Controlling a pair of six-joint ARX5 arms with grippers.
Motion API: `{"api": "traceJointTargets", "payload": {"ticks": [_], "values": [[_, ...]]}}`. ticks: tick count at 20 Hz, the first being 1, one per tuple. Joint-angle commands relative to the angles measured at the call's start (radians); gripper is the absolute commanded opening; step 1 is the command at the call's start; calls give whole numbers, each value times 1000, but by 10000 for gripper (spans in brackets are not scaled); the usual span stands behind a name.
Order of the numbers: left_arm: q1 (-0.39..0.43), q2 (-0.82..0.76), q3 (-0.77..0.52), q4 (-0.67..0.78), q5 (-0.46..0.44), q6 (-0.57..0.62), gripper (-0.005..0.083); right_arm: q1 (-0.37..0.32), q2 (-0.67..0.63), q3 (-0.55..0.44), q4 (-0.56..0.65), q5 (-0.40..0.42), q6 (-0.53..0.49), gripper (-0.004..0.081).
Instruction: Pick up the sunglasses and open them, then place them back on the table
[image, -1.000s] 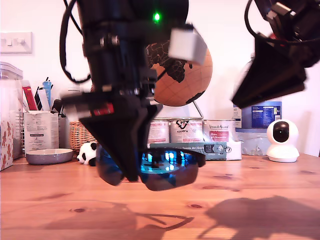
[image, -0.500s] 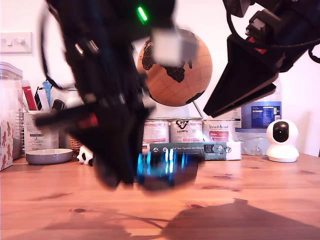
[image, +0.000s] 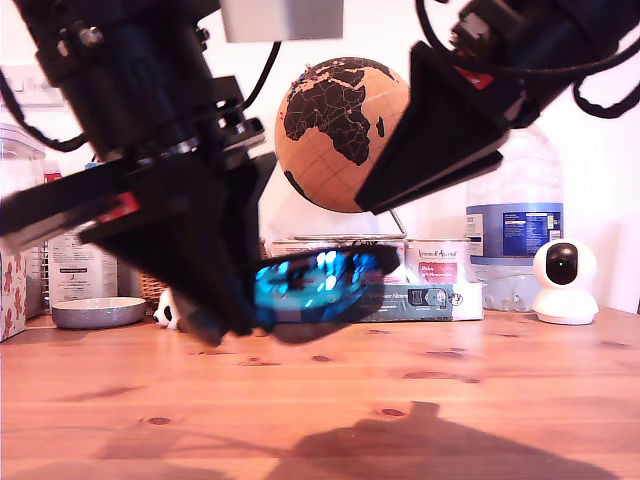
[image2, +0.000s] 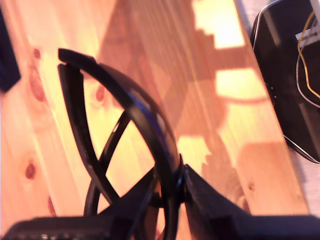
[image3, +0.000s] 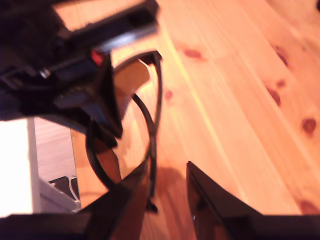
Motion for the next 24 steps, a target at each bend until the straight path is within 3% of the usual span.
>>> {"api": "traceJointTargets", "payload": {"ticks": [1,12,24], "values": [[-13,0,-6,24,-14,21,-19,18,11,2,13,11,-1,212],[-55,0,-6,114,-85,197,-19,71,83,3,49,117,-3,212],[-120,0,-5,127,-113,232,-19,69,83,3,140,256,-4,212]]}}
